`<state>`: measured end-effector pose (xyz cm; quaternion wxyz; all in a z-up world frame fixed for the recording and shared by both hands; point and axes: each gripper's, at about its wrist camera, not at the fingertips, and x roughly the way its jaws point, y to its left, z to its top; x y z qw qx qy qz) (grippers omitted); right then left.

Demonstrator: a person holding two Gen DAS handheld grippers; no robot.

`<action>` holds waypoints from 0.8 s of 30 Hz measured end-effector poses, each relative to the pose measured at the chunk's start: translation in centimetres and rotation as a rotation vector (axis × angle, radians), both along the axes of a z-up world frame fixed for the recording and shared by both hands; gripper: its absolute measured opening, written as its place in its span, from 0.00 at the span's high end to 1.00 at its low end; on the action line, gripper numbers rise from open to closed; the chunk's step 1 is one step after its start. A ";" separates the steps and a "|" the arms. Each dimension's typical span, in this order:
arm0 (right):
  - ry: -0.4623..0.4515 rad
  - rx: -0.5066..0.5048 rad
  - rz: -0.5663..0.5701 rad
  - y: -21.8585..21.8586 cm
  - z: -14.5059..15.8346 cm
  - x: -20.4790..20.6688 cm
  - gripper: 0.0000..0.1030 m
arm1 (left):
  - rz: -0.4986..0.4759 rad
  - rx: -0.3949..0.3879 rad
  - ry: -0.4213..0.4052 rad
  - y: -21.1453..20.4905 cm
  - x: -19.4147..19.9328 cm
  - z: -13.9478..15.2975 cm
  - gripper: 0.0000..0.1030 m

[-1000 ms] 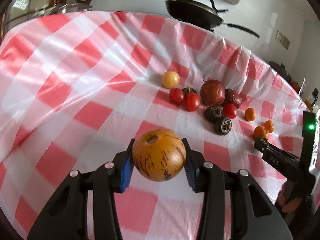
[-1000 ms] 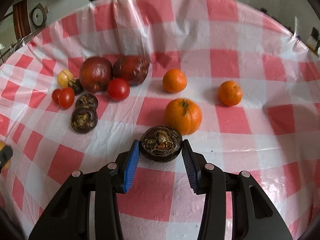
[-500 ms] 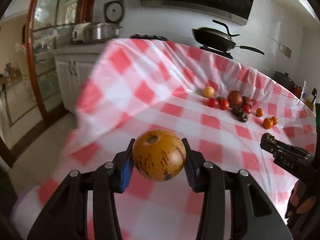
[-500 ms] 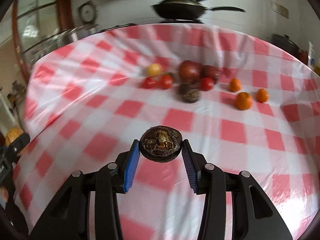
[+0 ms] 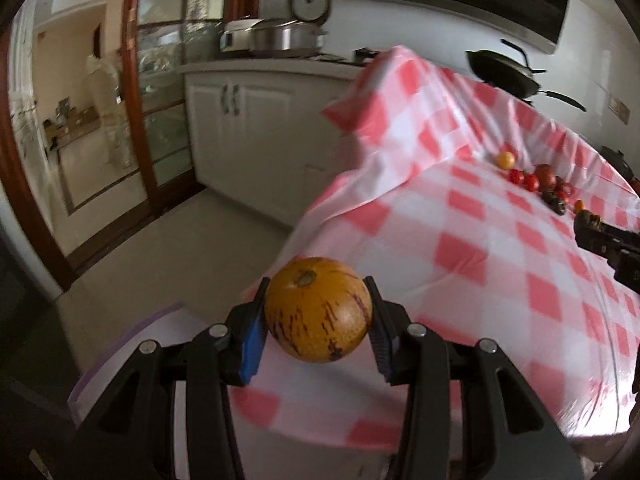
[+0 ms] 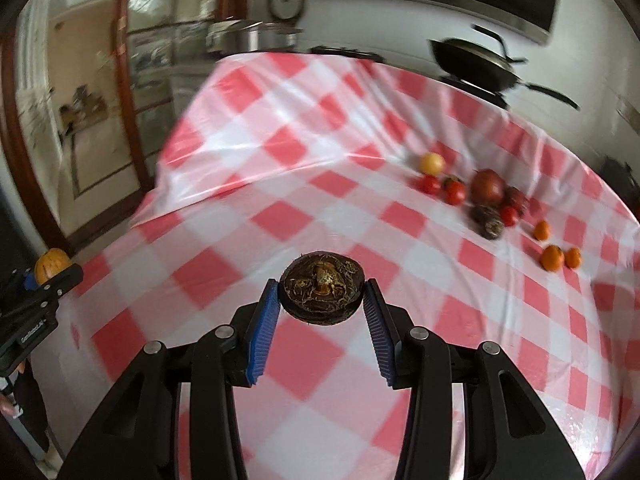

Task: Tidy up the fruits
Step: 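Carry the yellow fruit and mangosteen in both tools over the white box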

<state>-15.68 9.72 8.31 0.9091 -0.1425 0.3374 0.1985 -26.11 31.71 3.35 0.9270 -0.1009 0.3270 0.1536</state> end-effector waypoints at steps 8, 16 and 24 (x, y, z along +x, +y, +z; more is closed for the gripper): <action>-0.011 -0.075 0.164 6.3 -0.4 -4.2 0.58 | 0.084 -0.012 0.036 3.9 -4.6 -1.5 0.57; 0.090 -0.072 0.485 12.3 -3.0 -10.4 0.58 | 0.144 0.017 0.141 7.0 -8.2 -4.3 0.57; 0.231 -0.189 0.711 16.7 -9.2 -15.0 0.58 | 0.179 0.030 0.302 9.0 -9.9 -8.6 0.57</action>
